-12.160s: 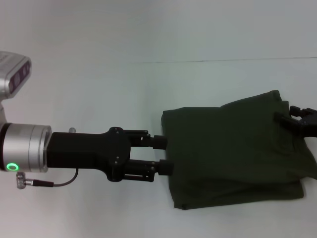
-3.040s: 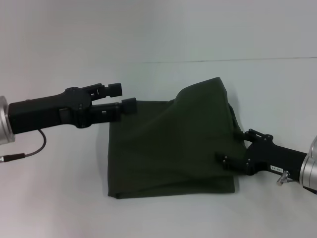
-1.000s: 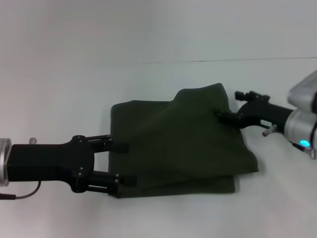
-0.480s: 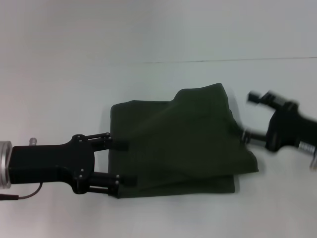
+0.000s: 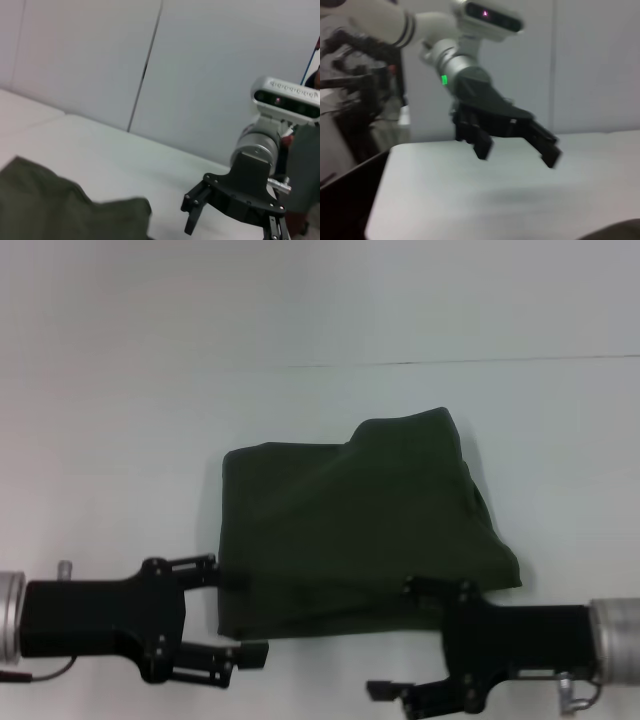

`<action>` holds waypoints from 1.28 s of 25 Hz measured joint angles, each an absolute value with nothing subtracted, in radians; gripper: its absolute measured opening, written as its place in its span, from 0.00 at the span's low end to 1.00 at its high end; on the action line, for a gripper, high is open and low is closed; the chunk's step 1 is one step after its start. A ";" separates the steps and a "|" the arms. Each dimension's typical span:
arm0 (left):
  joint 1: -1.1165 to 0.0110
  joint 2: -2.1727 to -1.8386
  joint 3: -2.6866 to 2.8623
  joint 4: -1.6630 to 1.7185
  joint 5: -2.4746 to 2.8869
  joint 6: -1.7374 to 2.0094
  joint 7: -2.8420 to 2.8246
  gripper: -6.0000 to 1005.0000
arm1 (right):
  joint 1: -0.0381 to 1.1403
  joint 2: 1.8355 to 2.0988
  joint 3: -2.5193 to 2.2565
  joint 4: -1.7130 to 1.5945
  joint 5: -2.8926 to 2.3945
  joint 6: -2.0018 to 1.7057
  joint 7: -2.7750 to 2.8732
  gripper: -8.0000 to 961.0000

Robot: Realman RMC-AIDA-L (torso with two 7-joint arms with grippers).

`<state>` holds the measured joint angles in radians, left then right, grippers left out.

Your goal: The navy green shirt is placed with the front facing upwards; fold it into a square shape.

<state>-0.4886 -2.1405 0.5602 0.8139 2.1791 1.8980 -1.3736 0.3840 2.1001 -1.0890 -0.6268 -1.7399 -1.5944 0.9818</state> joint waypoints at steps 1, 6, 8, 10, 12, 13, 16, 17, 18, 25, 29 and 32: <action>-0.488 -2.139 0.557 0.801 2.194 1.897 -1.360 0.91 | 0.402 2.101 -1.104 -0.597 -1.736 -1.586 0.972 0.95; -0.469 -2.143 0.543 0.791 2.210 1.905 -1.322 0.91 | 0.474 2.102 -1.128 -0.483 -1.724 -1.564 0.945 0.95; -0.465 -2.143 0.528 0.792 2.222 1.910 -1.319 0.91 | 0.483 2.103 -1.132 -0.465 -1.724 -1.559 0.936 0.95; -0.463 -2.141 0.519 0.792 2.230 1.918 -1.315 0.91 | 0.485 2.103 -1.137 -0.462 -1.723 -1.551 0.932 0.95; -0.461 -2.141 0.514 0.793 2.231 1.927 -1.310 0.91 | 0.485 2.103 -1.139 -0.460 -1.721 -1.547 0.932 0.95; -0.460 -2.141 0.513 0.793 2.231 1.930 -1.309 0.91 | 0.485 2.104 -1.139 -0.458 -1.720 -1.546 0.931 0.95; -0.460 -2.142 0.512 0.793 2.231 1.931 -1.308 0.91 | 0.483 2.104 -1.140 -0.452 -1.717 -1.546 0.920 0.95; -0.460 -2.142 0.511 0.793 2.231 1.931 -1.308 0.91 | 0.481 2.105 -1.141 -0.451 -1.715 -1.547 0.915 0.95; -0.460 -2.143 0.511 0.793 2.231 1.931 -1.308 0.91 | 0.479 2.105 -1.141 -0.450 -1.712 -1.547 0.912 0.95; -0.464 -2.144 0.511 0.790 2.231 1.931 -1.307 0.91 | 0.475 2.102 -1.136 -0.404 -1.680 -1.558 0.861 0.95; -0.467 -2.144 0.513 0.790 2.231 1.931 -1.307 0.91 | 0.475 2.101 -1.135 -0.400 -1.677 -1.563 0.862 0.95; -0.467 -2.144 0.515 0.790 2.231 1.931 -1.307 0.91 | 0.474 2.099 -1.132 -0.400 -1.677 -1.566 0.864 0.94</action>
